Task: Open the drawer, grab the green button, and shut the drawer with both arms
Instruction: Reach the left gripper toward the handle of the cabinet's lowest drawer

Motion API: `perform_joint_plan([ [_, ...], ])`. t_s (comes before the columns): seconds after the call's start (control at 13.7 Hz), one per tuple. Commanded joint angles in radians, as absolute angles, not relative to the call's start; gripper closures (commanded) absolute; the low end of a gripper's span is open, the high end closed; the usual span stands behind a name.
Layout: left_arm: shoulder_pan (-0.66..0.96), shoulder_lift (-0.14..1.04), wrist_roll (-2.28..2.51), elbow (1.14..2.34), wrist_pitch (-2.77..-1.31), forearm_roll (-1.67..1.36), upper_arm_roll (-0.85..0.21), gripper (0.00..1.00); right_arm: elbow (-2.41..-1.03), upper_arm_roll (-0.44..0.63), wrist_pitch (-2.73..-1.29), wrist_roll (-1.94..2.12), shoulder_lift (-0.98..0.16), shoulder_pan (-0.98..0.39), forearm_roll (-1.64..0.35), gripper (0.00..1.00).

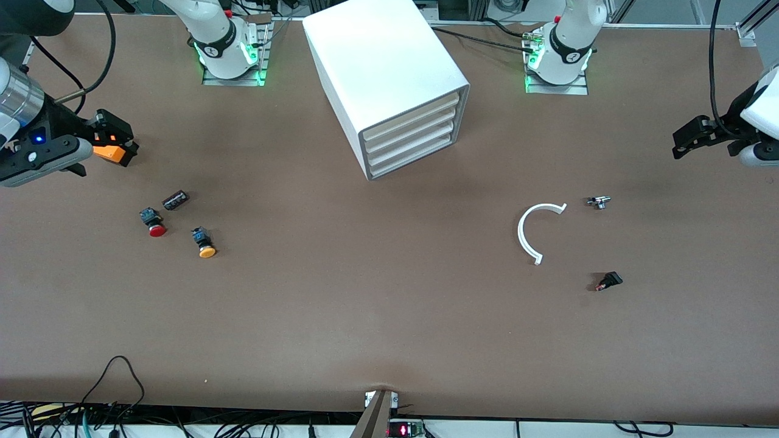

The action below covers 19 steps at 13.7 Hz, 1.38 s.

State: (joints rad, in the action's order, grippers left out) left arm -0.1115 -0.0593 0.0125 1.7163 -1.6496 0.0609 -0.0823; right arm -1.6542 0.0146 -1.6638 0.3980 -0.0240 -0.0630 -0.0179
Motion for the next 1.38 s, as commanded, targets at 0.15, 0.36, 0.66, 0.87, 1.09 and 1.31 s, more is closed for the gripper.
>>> perform_joint_plan([
  [0.15, -0.097, -0.055, -0.029, 1.715, -1.638, 0.043, -0.086, 0.0, -1.624, 0.017, -1.651, 0.4, -0.04, -0.046, -0.021, 0.0],
  [0.36, -0.086, -0.029, -0.054, 1.72, -1.571, -0.047, -0.11, 0.0, -1.623, 0.015, -1.652, 0.4, -0.04, -0.046, -0.023, 0.0],
  [0.66, -0.083, 0.09, -0.104, 1.718, -1.546, -0.185, -0.173, 0.0, -1.623, 0.015, -1.654, 0.4, -0.04, -0.048, -0.023, 0.0],
  [0.87, -0.083, 0.196, -0.106, 1.72, -1.536, -0.276, -0.236, 0.0, -1.623, 0.015, -1.652, 0.4, -0.04, -0.046, -0.023, 0.0],
  [1.09, -0.074, 0.311, -0.222, 1.721, -1.528, -0.431, -0.268, 0.0, -1.618, 0.014, -1.652, 0.39, -0.04, -0.052, -0.02, 0.0],
  [1.31, -0.068, 0.426, -0.265, 1.721, -1.555, -0.532, -0.324, 0.0, -1.618, 0.015, -1.652, 0.4, -0.041, -0.043, -0.021, 0.0],
])
